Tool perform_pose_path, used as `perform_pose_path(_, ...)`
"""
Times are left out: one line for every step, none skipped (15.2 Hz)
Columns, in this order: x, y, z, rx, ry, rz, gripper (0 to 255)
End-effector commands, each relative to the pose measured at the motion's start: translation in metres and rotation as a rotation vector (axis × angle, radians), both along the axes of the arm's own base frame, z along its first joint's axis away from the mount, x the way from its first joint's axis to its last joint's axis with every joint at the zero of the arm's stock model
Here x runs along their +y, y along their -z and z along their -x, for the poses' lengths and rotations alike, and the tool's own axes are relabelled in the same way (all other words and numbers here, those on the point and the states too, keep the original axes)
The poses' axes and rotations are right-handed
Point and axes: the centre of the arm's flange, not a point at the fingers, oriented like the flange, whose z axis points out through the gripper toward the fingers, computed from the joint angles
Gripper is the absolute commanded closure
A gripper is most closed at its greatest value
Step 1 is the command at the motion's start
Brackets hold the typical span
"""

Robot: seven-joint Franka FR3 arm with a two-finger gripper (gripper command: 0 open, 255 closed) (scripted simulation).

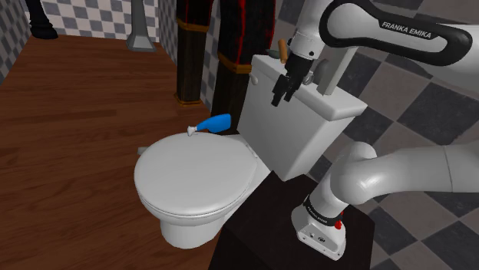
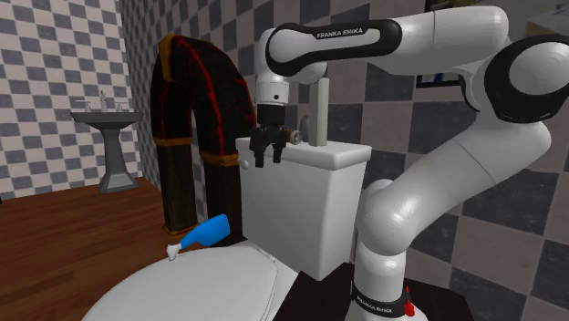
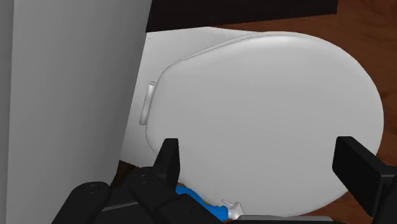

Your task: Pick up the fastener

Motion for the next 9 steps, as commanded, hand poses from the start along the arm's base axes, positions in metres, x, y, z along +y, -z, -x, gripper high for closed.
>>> perform_pose_path(0.000, 0.000, 0.000, 0.000, 0.000, 0.000, 0)
perform_pose_path(-0.009, -0.006, -0.006, 0.001, 0.097, 0.003, 0)
perform_pose_path(-0.018, -0.013, -0.011, 0.003, 0.195, 0.006, 0)
perform_pose_path(-0.027, -0.019, -0.015, 0.004, 0.292, 0.008, 0)
perform_pose_path(-0.037, -0.025, -0.018, 0.005, 0.389, 0.011, 0)
perform_pose_path(-0.047, -0.031, -0.020, 0.007, 0.486, 0.014, 0)
perform_pose_path(-0.057, -0.038, -0.022, 0.008, 0.584, 0.017, 0)
perform_pose_path(-0.067, -0.044, -0.022, 0.009, 0.681, 0.020, 0)
perform_pose_path(-0.078, -0.051, -0.021, 0.011, 0.778, 0.023, 0)
